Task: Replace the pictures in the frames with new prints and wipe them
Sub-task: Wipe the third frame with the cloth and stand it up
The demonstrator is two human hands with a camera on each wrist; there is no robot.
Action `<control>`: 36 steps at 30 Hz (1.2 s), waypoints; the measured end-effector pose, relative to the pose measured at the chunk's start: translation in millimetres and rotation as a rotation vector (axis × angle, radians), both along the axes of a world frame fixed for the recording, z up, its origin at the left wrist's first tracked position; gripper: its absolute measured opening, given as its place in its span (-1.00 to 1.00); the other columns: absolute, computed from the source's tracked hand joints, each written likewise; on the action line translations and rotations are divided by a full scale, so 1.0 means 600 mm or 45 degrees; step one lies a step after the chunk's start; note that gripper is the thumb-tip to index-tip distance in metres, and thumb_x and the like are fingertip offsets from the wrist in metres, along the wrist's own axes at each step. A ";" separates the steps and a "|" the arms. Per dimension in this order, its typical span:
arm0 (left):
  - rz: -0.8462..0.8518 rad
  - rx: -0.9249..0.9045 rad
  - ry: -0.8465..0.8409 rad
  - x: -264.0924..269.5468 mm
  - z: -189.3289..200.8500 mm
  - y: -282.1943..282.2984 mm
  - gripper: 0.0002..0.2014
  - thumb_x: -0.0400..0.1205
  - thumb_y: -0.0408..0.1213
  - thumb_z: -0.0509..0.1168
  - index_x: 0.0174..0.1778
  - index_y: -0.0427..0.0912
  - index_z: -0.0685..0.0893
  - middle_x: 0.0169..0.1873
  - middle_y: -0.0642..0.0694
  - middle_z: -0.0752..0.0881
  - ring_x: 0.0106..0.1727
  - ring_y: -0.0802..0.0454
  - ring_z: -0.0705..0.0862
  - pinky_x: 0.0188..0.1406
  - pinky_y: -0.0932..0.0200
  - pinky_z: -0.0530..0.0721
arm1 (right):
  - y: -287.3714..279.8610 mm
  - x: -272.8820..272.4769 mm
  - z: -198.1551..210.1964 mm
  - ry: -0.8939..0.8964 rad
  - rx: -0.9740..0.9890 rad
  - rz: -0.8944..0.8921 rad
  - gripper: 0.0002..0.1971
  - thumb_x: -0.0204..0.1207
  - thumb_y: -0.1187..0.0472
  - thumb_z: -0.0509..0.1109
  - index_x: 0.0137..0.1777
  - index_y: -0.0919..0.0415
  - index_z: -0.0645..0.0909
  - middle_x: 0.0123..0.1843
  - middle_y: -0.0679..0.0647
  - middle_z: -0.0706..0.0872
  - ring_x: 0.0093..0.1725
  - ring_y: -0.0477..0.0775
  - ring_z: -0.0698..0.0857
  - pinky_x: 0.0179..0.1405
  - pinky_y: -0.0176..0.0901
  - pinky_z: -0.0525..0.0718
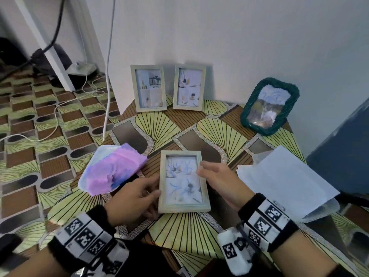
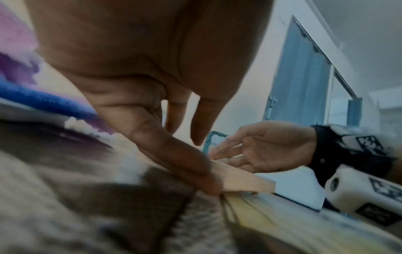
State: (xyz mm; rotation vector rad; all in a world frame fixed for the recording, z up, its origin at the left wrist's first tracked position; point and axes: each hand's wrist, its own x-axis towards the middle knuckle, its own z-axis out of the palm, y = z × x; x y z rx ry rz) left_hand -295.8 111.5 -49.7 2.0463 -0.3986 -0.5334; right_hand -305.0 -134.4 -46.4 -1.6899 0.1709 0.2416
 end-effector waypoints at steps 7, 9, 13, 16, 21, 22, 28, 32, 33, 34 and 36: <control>0.055 0.336 -0.755 0.017 0.016 0.043 -0.62 0.63 -0.18 0.40 0.39 0.09 0.65 -0.16 0.16 0.72 -0.15 0.20 0.68 -0.08 0.19 0.65 | 0.005 -0.012 -0.004 -0.078 -0.511 0.322 -0.77 0.64 0.14 0.36 0.27 0.08 0.62 0.33 -0.11 0.61 0.29 -0.03 0.64 0.34 -0.06 0.61; 0.013 0.533 -0.942 0.031 0.030 0.072 -0.51 0.61 -0.08 0.42 0.48 0.00 0.58 0.13 0.03 0.71 0.16 0.03 0.64 0.19 0.03 0.62 | 0.008 -0.020 0.000 -0.111 -0.721 0.421 -0.61 0.67 0.04 0.32 0.47 0.07 0.52 0.53 -0.05 0.43 0.46 0.02 0.51 0.46 -0.16 0.45; -0.188 1.124 -0.740 0.061 0.039 0.133 -0.13 0.57 0.28 0.27 0.72 -0.04 0.15 0.69 -0.05 0.22 0.70 -0.03 0.15 0.64 0.08 0.19 | 0.010 -0.032 -0.001 -0.127 -1.011 0.538 -0.37 0.68 -0.13 0.23 0.67 0.11 0.20 0.77 0.04 -0.04 0.70 0.03 0.16 0.55 -0.25 0.17; -0.370 1.242 -0.425 0.073 0.035 0.166 -0.03 0.53 0.40 0.14 0.71 0.09 -0.20 0.69 0.04 -0.20 0.70 0.12 -0.21 0.65 0.15 -0.09 | 0.010 -0.035 -0.005 -0.091 -1.111 0.562 -0.23 0.68 -0.18 0.18 0.73 0.16 -0.01 0.77 0.04 -0.17 0.72 0.00 0.08 0.58 -0.25 0.06; -0.364 1.096 -0.371 0.079 0.025 0.182 -0.30 0.69 0.22 0.01 0.72 0.15 -0.07 0.70 0.09 -0.12 0.70 0.18 -0.06 0.60 0.25 -0.05 | 0.009 -0.032 -0.006 -0.062 -1.182 0.578 -0.18 0.68 -0.21 0.15 0.75 0.19 -0.10 0.77 0.05 -0.23 0.72 0.03 0.13 0.57 -0.23 0.13; -0.321 1.042 -0.394 0.080 0.023 0.183 -0.37 0.73 0.16 0.01 0.72 0.13 0.04 0.71 0.09 -0.03 0.70 0.18 0.03 0.57 0.29 -0.03 | 0.009 -0.032 -0.007 -0.059 -1.188 0.578 -0.18 0.68 -0.22 0.15 0.75 0.19 -0.09 0.77 0.04 -0.23 0.71 0.04 0.15 0.58 -0.22 0.14; 0.018 0.925 -0.568 0.076 0.016 0.174 -0.56 0.77 0.01 0.08 0.59 0.05 0.44 0.32 -0.16 0.71 0.23 -0.13 0.68 0.24 0.05 0.60 | 0.004 -0.031 -0.011 -0.067 -1.146 0.536 -0.20 0.66 -0.21 0.19 0.75 0.14 -0.02 0.76 -0.05 -0.19 0.70 0.00 0.17 0.52 -0.30 0.14; -0.108 0.959 -0.631 0.071 0.020 0.180 -0.30 0.59 0.31 0.19 0.65 0.14 0.31 0.45 0.01 0.61 0.35 -0.05 0.62 0.27 0.08 0.58 | -0.001 -0.030 -0.013 -0.079 -1.135 0.529 -0.19 0.65 -0.23 0.20 0.75 0.15 0.00 0.76 -0.07 -0.16 0.72 -0.04 0.08 0.60 -0.25 0.09; -0.181 1.014 -0.587 0.068 0.020 0.186 -0.20 0.53 0.40 0.19 0.68 0.20 0.21 0.53 0.07 0.51 0.43 -0.01 0.56 0.34 0.06 0.56 | -0.002 -0.031 -0.013 -0.080 -1.136 0.528 -0.19 0.65 -0.23 0.20 0.75 0.15 0.00 0.76 -0.08 -0.16 0.72 -0.04 0.07 0.61 -0.24 0.09; -0.244 1.045 -0.539 0.066 0.019 0.192 -0.13 0.48 0.45 0.18 0.69 0.24 0.11 0.60 0.11 0.40 0.51 0.03 0.49 0.42 0.03 0.53 | -0.002 -0.031 -0.013 -0.081 -1.135 0.527 -0.19 0.65 -0.23 0.21 0.75 0.15 0.00 0.76 -0.08 -0.16 0.72 -0.06 0.06 0.61 -0.25 0.08; -0.266 0.978 -0.536 0.060 0.019 0.206 -0.12 0.48 0.42 0.22 0.70 0.26 0.08 0.64 0.14 0.32 0.58 0.08 0.41 0.51 0.01 0.47 | -0.003 -0.032 -0.012 -0.082 -1.133 0.525 -0.19 0.65 -0.23 0.21 0.75 0.13 0.01 0.76 -0.10 -0.16 0.72 -0.08 0.05 0.63 -0.24 0.08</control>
